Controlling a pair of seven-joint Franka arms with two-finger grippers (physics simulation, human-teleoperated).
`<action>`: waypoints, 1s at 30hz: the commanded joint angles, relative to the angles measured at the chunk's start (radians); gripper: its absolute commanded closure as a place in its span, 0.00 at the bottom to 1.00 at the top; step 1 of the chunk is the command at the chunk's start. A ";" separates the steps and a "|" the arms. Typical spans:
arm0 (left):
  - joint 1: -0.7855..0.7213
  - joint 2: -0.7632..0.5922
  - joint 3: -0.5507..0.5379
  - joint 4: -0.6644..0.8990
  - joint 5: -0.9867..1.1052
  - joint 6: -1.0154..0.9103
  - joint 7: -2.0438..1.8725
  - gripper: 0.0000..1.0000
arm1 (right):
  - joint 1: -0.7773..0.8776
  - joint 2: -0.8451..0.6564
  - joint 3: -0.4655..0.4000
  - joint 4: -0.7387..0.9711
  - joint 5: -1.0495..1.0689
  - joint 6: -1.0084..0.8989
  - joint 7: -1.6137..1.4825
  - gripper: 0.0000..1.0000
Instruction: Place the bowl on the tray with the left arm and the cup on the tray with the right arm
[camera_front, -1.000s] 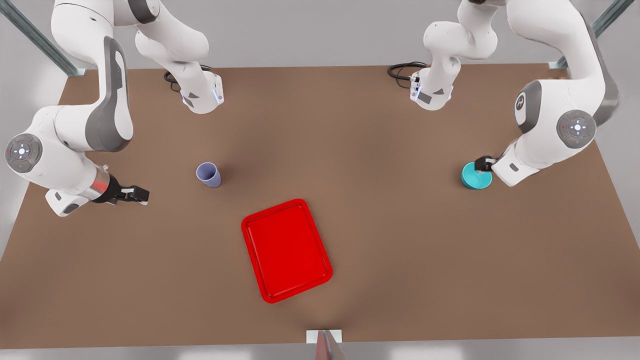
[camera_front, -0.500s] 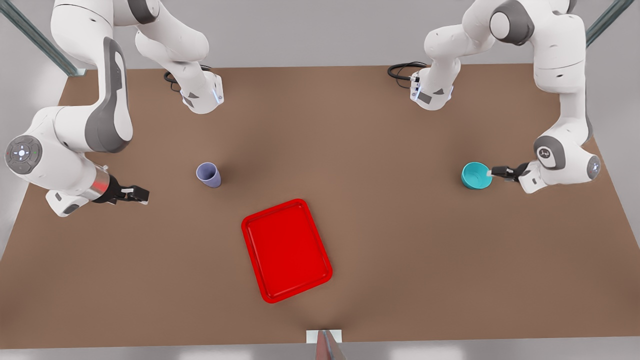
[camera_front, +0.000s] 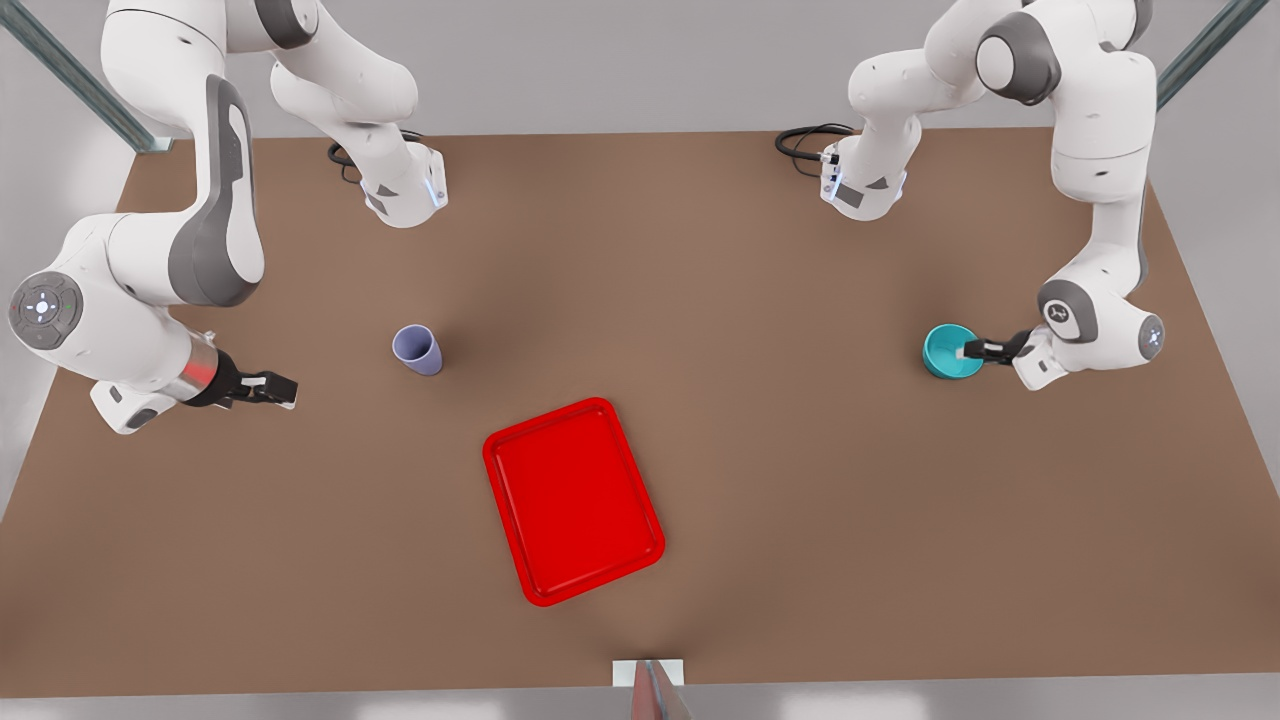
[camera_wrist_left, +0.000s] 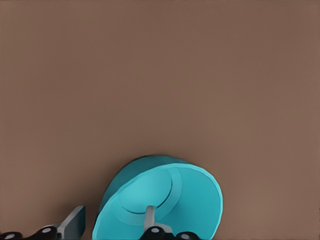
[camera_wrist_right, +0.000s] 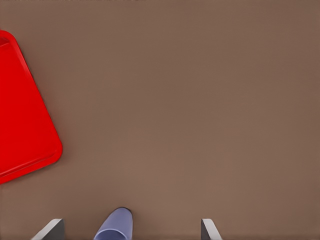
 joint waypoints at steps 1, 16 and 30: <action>-0.001 0.000 0.000 0.000 -0.010 0.000 -0.001 0.51 | 0.000 0.000 0.000 0.000 0.000 0.001 0.000 0.00; -0.009 0.014 -0.003 0.011 -0.010 0.017 -0.064 0.79 | 0.000 0.000 0.000 0.000 0.002 0.001 -0.002 0.00; -0.258 -0.038 -0.258 0.285 -0.060 -0.128 -0.960 0.79 | -0.002 0.001 -0.002 0.000 0.003 0.002 -0.015 0.00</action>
